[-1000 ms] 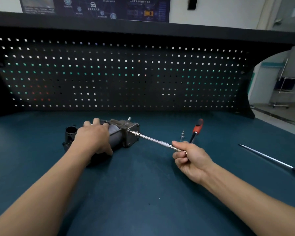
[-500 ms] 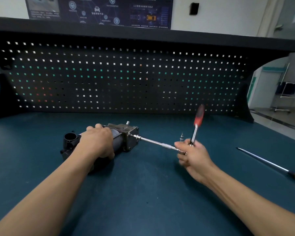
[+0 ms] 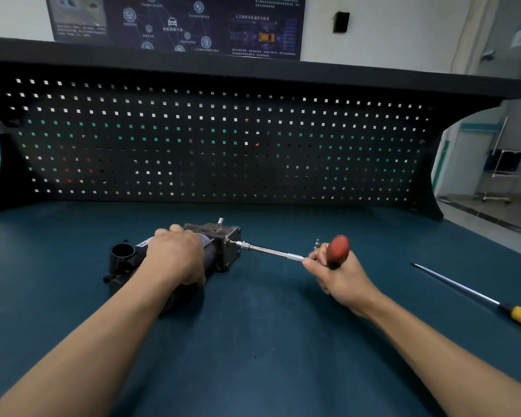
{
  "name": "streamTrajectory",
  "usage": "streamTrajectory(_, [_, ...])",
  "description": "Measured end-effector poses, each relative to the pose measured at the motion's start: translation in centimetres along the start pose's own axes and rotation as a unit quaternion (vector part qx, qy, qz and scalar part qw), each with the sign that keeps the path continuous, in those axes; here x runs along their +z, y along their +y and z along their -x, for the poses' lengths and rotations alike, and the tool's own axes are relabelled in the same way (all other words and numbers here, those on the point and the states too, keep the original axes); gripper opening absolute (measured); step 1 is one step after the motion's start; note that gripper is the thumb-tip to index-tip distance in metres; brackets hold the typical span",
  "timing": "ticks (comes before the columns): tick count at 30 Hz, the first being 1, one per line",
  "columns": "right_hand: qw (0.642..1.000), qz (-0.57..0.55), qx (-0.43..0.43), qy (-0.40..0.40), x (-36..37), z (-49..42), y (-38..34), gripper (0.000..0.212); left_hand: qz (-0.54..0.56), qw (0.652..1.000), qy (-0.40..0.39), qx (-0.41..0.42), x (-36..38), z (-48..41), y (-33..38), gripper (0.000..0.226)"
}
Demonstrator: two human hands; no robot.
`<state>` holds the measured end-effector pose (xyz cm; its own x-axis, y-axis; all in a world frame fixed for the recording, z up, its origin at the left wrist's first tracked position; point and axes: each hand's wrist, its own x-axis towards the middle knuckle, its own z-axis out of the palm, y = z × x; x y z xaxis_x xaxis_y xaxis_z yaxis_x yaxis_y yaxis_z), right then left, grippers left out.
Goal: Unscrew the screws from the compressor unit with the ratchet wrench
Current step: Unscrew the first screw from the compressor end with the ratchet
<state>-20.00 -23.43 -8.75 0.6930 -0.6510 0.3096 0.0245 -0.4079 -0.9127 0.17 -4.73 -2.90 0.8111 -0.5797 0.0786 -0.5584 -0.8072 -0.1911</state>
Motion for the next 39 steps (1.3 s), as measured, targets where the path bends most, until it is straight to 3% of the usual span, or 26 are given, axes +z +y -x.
streamTrajectory(9, [0.998, -0.058, 0.031, 0.000, -2.2, -0.8, 0.1, 0.054, -0.054, 0.993, -0.051, 0.089, -2.0, 4.8, 1.2, 0.049])
streamTrajectory(12, [0.996, -0.083, 0.045, 0.006, -3.1, -1.5, 0.2, 0.053, -0.022, 0.984, -0.130, 0.119, -6.6, 4.0, -0.4, 0.059])
streamTrajectory(15, [0.994, -0.088, 0.068, 0.000, -2.8, -1.4, 0.7, 0.052, 0.009, 0.982, -0.011, 0.186, -9.9, 1.1, -0.6, 0.061])
streamTrajectory(17, [0.993, -0.092, 0.071, -0.002, -2.3, -1.1, 0.9, 0.051, 0.077, 0.960, 0.014, 0.269, -9.6, -0.2, 1.4, 0.047])
streamTrajectory(19, [0.994, -0.089, 0.066, 0.001, -2.0, -1.0, 1.0, 0.049, 0.130, 0.924, -0.053, 0.356, -7.7, -0.5, 4.1, 0.046])
streamTrajectory(22, [0.997, -0.065, 0.048, 0.005, -2.1, -1.4, 0.7, 0.049, 0.133, 0.892, -0.109, 0.418, -4.6, -1.3, 6.7, 0.032])
streamTrajectory(27, [1.000, -0.007, 0.030, 0.000, -3.0, -3.2, -0.9, 0.043, 0.235, 0.864, -0.135, 0.424, -3.3, -2.6, 6.4, 0.023])
streamTrajectory(31, [0.992, 0.019, 0.122, 0.024, -2.7, -3.3, -0.7, 0.049, 0.247, 0.860, -0.102, 0.434, -2.2, -2.6, 6.5, 0.027])
streamTrajectory(35, [0.970, -0.022, 0.241, 0.009, -2.7, -2.9, -1.2, 0.053, 0.236, 0.861, -0.093, 0.441, -2.2, -3.0, 6.3, 0.026])
streamTrajectory(39, [0.963, -0.102, 0.250, -0.018, -3.0, -2.2, -1.4, 0.052, 0.241, 0.854, -0.095, 0.451, -2.4, -2.8, 6.1, 0.027])
